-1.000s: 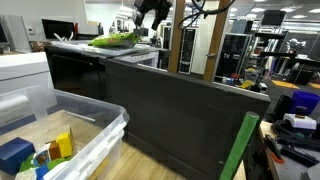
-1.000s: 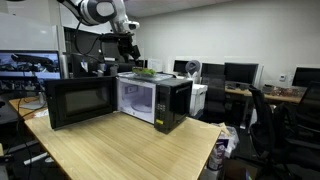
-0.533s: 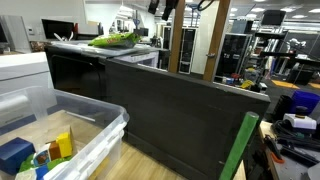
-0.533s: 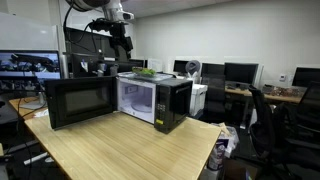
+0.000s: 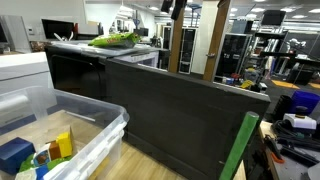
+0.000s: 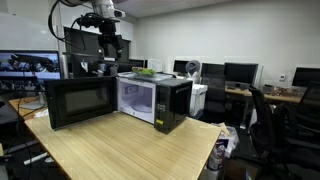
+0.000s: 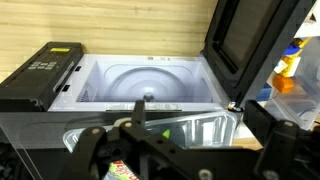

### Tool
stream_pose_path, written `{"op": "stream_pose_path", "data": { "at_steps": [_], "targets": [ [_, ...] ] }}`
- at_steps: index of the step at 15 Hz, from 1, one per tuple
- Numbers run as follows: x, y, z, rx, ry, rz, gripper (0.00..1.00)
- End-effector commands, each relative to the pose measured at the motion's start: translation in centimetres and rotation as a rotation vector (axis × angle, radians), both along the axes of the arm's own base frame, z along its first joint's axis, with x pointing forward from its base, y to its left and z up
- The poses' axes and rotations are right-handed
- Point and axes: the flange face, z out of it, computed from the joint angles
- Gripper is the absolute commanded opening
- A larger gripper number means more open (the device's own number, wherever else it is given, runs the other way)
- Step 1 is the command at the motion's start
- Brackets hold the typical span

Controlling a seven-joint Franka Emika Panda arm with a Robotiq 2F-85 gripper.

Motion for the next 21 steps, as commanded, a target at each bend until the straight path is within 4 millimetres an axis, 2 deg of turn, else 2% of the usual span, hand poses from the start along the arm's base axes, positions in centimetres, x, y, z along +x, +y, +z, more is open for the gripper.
{"op": "stream_pose_path", "data": {
  "at_steps": [1, 6, 10, 12, 14, 21],
  "targets": [
    [-3.8, 1.3, 1.8, -0.001, -0.021, 0.076, 1.00],
    [-7.6, 6.2, 2.7, -0.010, -0.045, 0.178, 1.00],
    [-11.0, 10.8, 1.8, 0.021, -0.030, 0.337, 1.00],
    [-12.2, 12.5, 1.4, 0.034, -0.028, 0.399, 1.00],
    [-13.3, 14.3, 0.1, 0.047, -0.019, 0.483, 1.00],
    [-15.3, 18.2, -3.9, 0.059, 0.066, 0.696, 1.00]
  ]
}}
